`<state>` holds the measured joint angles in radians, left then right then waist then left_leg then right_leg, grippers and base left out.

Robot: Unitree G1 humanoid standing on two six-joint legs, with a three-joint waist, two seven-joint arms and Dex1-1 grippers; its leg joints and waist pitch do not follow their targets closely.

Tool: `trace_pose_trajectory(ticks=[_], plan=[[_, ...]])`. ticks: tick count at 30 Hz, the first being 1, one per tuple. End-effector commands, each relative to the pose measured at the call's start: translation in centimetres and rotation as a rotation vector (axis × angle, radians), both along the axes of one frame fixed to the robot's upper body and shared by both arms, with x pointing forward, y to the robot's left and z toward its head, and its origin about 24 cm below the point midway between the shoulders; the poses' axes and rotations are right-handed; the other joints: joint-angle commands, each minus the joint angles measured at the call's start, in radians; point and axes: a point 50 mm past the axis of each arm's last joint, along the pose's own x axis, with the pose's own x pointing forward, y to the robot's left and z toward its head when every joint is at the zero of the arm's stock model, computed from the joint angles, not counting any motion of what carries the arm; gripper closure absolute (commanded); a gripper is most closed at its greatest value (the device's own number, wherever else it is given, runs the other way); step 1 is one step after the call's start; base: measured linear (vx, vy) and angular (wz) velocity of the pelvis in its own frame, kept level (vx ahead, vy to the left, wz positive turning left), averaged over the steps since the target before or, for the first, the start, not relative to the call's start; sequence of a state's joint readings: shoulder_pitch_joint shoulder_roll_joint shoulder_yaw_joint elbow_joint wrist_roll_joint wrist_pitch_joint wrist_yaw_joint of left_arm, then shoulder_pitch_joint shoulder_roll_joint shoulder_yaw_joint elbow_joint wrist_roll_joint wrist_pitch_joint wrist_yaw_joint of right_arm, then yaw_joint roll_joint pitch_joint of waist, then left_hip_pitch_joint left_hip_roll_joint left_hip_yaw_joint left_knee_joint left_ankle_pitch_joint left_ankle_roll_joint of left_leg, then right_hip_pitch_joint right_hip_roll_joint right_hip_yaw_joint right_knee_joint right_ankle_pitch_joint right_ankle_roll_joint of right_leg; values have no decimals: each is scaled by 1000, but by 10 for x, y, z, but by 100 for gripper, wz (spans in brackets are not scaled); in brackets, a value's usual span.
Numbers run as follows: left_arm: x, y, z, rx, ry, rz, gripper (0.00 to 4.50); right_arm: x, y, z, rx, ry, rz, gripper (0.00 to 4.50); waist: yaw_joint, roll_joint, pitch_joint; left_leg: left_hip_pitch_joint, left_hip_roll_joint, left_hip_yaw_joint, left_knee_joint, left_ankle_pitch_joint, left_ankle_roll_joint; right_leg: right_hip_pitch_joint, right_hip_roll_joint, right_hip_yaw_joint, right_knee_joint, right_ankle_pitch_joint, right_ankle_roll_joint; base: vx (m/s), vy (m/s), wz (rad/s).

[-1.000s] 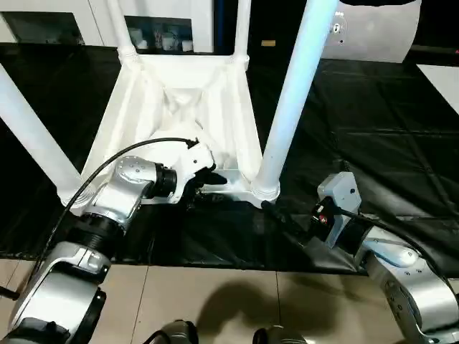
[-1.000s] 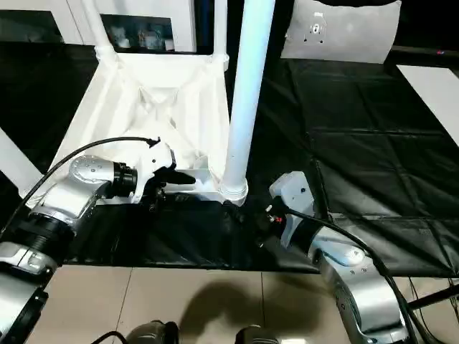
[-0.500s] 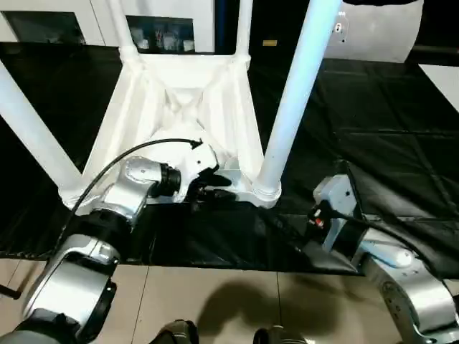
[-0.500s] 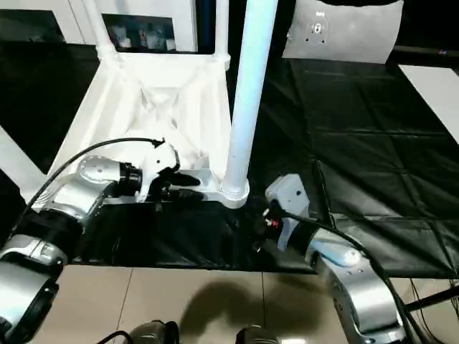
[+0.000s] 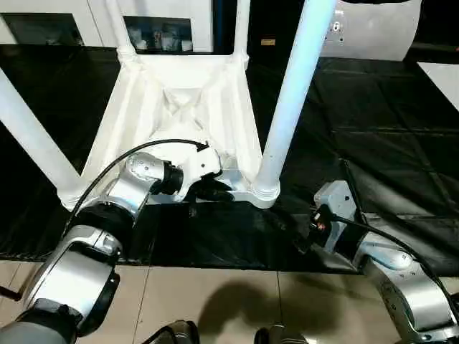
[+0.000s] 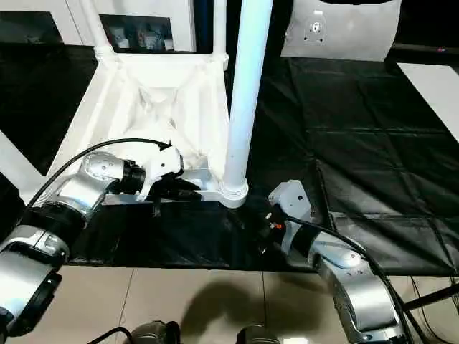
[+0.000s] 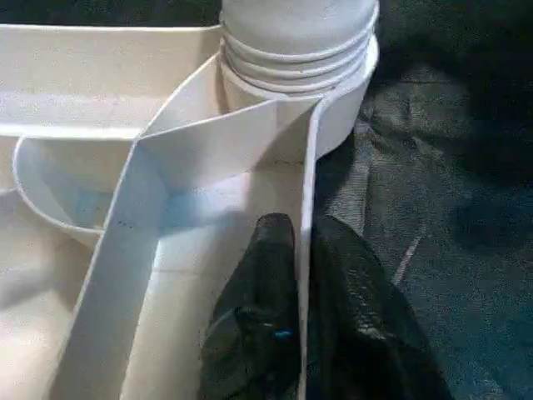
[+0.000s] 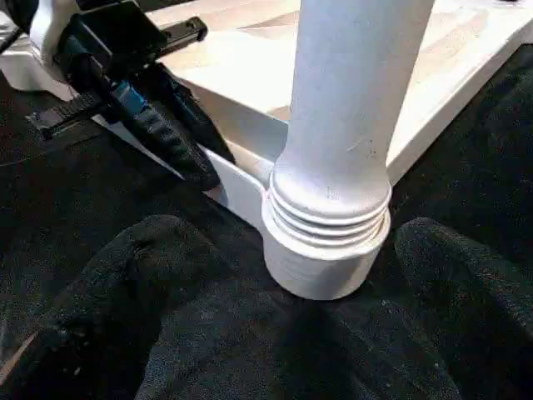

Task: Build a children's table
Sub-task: Rotate leg to tighten

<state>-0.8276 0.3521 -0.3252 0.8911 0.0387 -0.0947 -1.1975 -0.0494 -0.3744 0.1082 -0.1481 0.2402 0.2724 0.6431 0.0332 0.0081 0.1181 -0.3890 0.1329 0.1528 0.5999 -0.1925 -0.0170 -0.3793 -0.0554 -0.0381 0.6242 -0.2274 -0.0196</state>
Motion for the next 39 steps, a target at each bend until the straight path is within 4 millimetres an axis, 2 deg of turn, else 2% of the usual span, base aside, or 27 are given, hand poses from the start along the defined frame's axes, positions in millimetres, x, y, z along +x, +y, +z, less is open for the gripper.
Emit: trace_pose_trajectory(ticks=[1,3,6,8,10,12,15,17,21,22,23,24,26,27,30,34,39], plan=[[1,8,-4,37,21,21,442,-1,-2,1,0,-16,17,0,3,3,-63,18,104,-34,-83,-162,85,45,-119,60,-76,-14,-314,0,0,0],[0,8,-4,43,28,9,442,-1,-2,1,2,-20,23,0,1,3,-64,17,104,-34,-83,-150,91,46,-118,59,-73,7,-315,0,0,0],[-1,10,-2,26,23,-4,442,-2,0,5,10,-41,52,0,0,2,-67,17,104,-31,-79,-112,117,47,-118,58,-68,76,-325,0,0,0],[-2,10,4,-24,5,-27,442,-2,0,12,9,-63,93,0,0,-3,-68,16,103,-31,-78,-94,135,50,-119,56,-65,111,-329,0,0,0],[-4,11,7,-48,-10,-49,442,-1,-1,16,8,-77,116,0,0,-2,-68,15,104,-31,-77,-84,146,52,-120,56,-64,125,-329,0,0,0],[-7,12,7,-55,-23,-67,442,2,-3,21,10,-87,142,0,-1,-5,-68,15,104,-30,-75,-75,157,51,-120,55,-63,130,-330,0,0,0],[-13,15,5,-45,-25,-99,442,7,-5,27,27,-92,190,0,-4,-2,-66,16,106,-28,-76,-74,162,49,-118,54,-62,116,-332,0,0,0],[-22,21,-2,8,-32,-148,442,12,-5,35,16,-88,292,0,-1,-1,-62,19,109,-27,-78,-81,161,43,-115,54,-63,108,-329,0,0,0],[-30,23,-5,24,-34,-189,442,21,-4,41,11,-75,378,0,0,1,-64,21,108,-27,-77,-78,161,44,-117,52,-58,115,-339,0,0,0],[-32,23,-6,22,-36,-204,448,24,-4,42,4,-68,404,18,-2,-2,-65,18,108,-27,-77,-71,161,46,-117,51,-58,117,-342,0,0,0],[-32,23,-6,22,-35,-206,448,25,-4,42,3,-67,409,18,-2,-2,-63,16,108,-26,-77,-68,162,46,-117,51,-59,115,-341,0,0,0],[-37,21,-6,18,-27,-229,450,30,-3,42,-6,-53,449,29,-1,-4,-66,19,107,-25,-75,-57,163,46,-116,51,-57,122,-341,0,0,0],[-41,19,-7,14,-22,-246,450,34,-2,42,-9,-38,489,40,1,-1,-67,18,107,-23,-73,-38,171,45,-115,50,-54,140,-346,0,0,0],[-42,18,-7,14,-21,-250,450,34,-2,42,-9,-32,503,56,0,-7,-69,18,108,-23,-73,-35,175,47,-115,50,-53,146,-347,0,0,0],[-44,18,-8,25,-22,-263,450,38,0,42,-6,-5,557,72,8,-3,-71,19,108,-21,-68,-9,192,43,-112,46,-49,153,-349,0,0,0],[-44,17,-7,26,-7,-260,450,44,3,38,-24,33,617,114,10,-4,-70,19,108,-20,-69,-19,186,41,-112,46,-50,126,-354,0,0,0],[-43,16,-4,27,-5,-253,450,49,4,34,-47,57,662,153,12,-3,-71,17,106,-19,-66,4,194,41,-111,45,-47,158,-359,0,0,0]])
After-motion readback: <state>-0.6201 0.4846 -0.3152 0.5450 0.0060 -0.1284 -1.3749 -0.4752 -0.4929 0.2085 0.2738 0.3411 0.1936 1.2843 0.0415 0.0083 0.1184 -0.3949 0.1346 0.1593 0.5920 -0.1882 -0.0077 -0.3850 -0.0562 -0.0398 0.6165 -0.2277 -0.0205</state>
